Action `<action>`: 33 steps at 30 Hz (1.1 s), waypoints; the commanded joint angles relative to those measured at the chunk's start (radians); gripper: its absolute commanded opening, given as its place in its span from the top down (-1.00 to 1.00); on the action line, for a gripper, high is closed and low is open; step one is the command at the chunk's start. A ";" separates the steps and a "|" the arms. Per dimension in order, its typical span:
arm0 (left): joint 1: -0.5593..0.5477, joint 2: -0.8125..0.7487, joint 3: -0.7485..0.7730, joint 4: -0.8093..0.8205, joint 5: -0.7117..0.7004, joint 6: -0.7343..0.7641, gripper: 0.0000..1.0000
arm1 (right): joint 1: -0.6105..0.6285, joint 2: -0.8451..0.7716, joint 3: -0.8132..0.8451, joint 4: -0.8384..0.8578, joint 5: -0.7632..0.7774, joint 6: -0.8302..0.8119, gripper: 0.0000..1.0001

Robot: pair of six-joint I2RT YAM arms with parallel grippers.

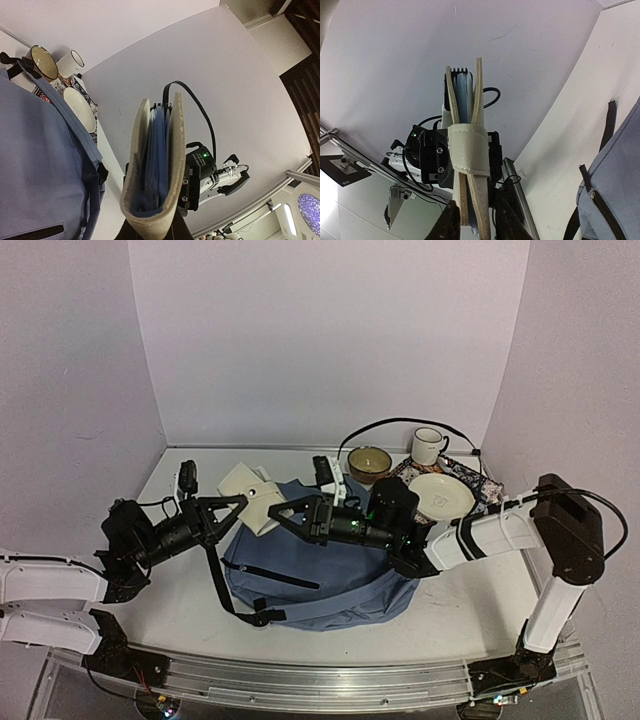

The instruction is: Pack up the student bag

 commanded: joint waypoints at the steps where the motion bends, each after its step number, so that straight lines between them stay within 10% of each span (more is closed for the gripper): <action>1: -0.004 0.004 -0.028 0.097 -0.059 -0.040 1.00 | -0.009 0.003 -0.004 0.156 0.014 -0.021 0.35; 10: 0.050 -0.049 -0.046 -0.108 -0.149 -0.036 1.00 | -0.019 -0.052 -0.056 -0.154 0.046 -0.219 -0.21; 19: 0.125 -0.132 -0.037 -0.332 -0.171 -0.015 1.00 | -0.004 -0.092 0.166 -0.916 0.223 -0.617 -0.37; 33: 0.240 -0.184 0.088 -0.725 -0.181 0.058 1.00 | 0.158 0.141 0.550 -1.471 0.699 -1.036 -0.67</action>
